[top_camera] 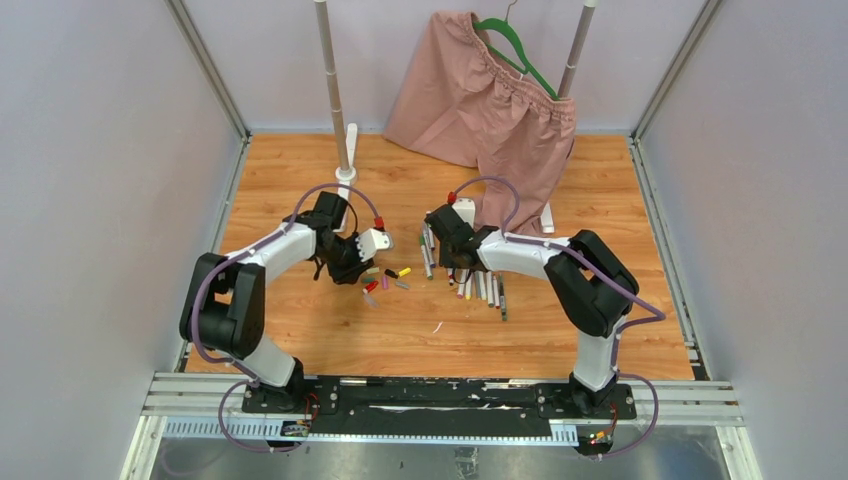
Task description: Open the pen caps
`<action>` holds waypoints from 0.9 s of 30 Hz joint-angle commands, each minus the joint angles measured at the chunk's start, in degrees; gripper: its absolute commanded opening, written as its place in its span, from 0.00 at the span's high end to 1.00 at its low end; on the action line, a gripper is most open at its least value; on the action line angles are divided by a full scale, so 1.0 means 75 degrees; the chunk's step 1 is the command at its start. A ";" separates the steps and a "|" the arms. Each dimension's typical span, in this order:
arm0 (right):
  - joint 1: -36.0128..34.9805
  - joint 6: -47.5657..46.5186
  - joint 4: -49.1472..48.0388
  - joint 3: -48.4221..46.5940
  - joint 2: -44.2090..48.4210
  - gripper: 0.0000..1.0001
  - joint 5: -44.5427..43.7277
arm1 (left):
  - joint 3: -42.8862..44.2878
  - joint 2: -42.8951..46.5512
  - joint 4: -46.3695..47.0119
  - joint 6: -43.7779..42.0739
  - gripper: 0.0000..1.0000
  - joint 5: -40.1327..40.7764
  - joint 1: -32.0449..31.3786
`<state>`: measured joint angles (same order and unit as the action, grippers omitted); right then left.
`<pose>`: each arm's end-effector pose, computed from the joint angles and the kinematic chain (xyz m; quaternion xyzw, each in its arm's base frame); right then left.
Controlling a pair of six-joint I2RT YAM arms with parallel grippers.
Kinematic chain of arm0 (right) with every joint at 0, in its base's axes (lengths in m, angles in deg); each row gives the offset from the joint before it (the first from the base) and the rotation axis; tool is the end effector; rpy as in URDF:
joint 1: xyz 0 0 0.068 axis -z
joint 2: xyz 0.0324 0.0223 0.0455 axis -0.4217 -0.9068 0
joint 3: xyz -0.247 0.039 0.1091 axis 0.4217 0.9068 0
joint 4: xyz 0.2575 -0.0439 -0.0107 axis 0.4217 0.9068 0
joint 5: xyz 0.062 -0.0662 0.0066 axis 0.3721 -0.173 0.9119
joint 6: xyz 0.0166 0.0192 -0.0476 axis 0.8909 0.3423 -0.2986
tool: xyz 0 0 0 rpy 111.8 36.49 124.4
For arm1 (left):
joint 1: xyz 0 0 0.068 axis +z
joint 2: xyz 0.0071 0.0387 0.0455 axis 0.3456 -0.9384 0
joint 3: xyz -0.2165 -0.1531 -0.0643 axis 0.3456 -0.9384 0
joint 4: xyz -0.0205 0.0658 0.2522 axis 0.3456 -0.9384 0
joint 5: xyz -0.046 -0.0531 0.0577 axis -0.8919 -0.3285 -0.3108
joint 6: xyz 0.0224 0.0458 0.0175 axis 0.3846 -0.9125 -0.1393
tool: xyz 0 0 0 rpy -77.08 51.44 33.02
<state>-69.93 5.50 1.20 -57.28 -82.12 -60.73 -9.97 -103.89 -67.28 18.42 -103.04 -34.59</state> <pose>0.2821 0.2670 0.1680 0.0093 0.9310 0.1214 0.3441 0.2677 -0.0821 0.1699 0.5551 0.7981 -0.1276 0.1966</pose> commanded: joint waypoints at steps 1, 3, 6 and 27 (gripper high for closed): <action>-0.0071 -0.0359 0.0456 0.0323 0.0059 0.75 -0.0333 | 0.0481 0.0368 -0.0564 0.0022 0.62 -0.0415 0.0018; -0.0068 -0.0400 0.0449 0.0346 0.0090 0.74 -0.0323 | 0.0747 0.0507 -0.0817 0.0094 0.62 -0.0517 0.0018; -0.0069 -0.0435 0.0380 0.0383 0.0067 0.71 -0.0194 | 0.1134 0.0701 -0.1206 0.0208 0.62 -0.0691 0.0018; -0.0071 -0.0514 0.0128 0.0673 0.0945 0.69 0.1492 | 0.1763 0.1573 -0.1749 0.0855 0.62 -0.0915 0.0029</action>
<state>-69.93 2.11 0.80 -51.86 -75.95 -55.50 1.66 -93.84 -79.12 23.82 -108.36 -34.59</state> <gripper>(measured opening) 0.304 0.381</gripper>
